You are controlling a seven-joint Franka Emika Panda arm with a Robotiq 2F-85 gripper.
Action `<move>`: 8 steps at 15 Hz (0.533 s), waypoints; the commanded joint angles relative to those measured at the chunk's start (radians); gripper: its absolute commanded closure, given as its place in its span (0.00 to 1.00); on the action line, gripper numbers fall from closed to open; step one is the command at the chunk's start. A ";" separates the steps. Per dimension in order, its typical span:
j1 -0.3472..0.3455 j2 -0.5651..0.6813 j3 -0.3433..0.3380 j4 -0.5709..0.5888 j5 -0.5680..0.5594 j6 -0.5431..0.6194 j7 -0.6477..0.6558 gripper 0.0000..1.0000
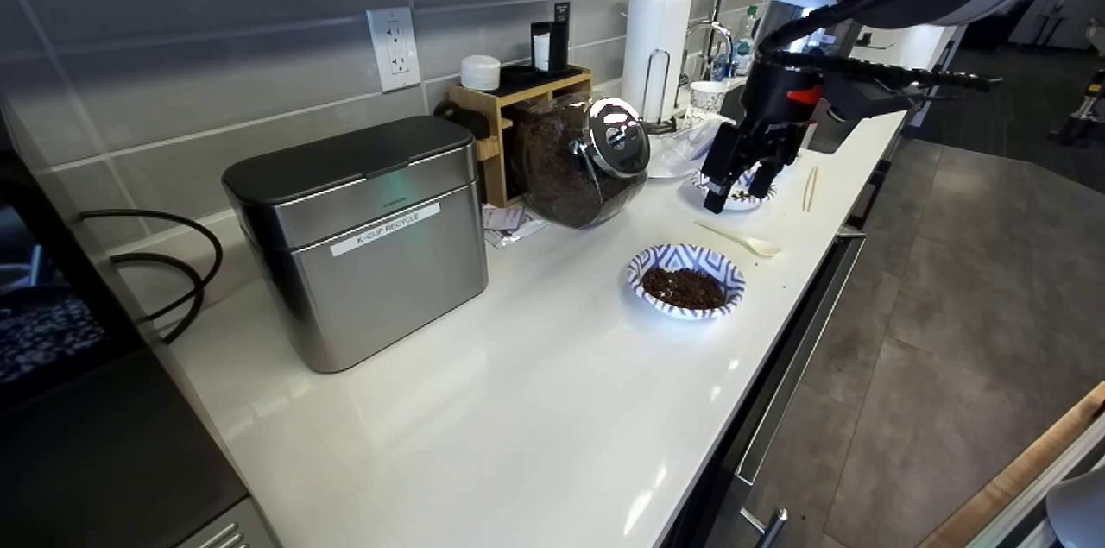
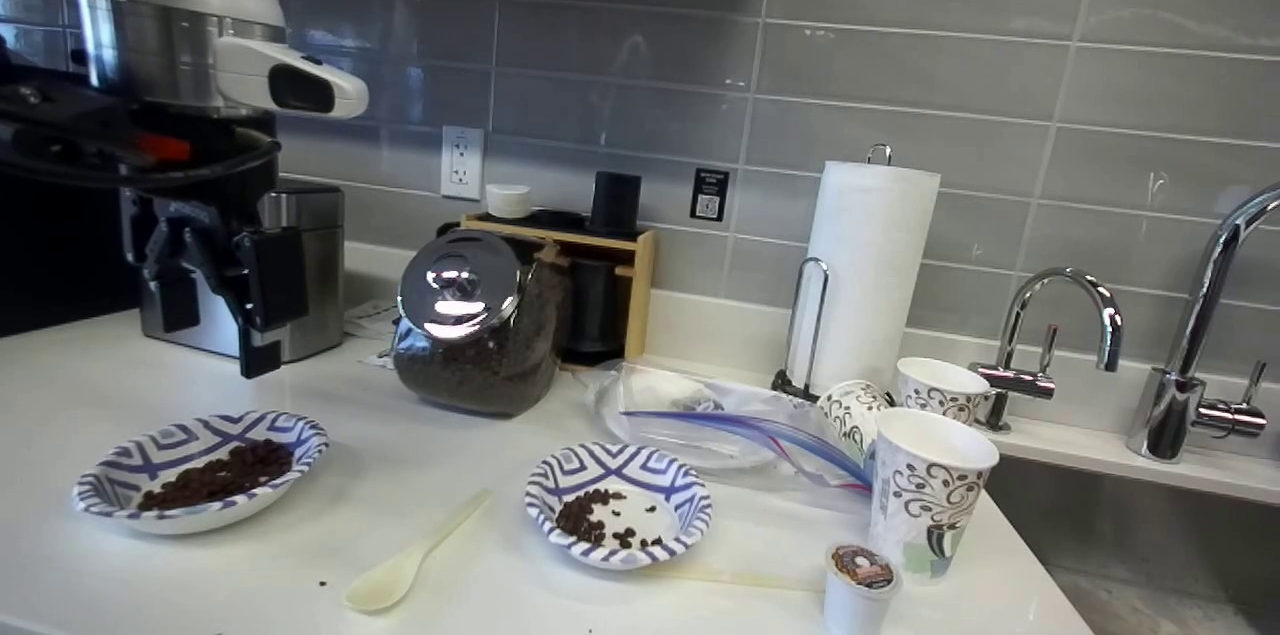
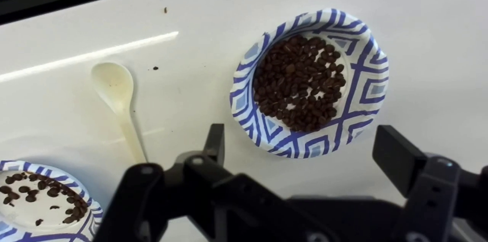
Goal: Put one brown object on the paper towel
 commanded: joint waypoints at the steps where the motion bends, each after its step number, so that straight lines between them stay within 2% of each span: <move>1: 0.009 0.051 0.039 0.001 0.007 0.084 0.056 0.00; 8: 0.001 0.156 0.085 -0.010 -0.005 0.206 0.178 0.00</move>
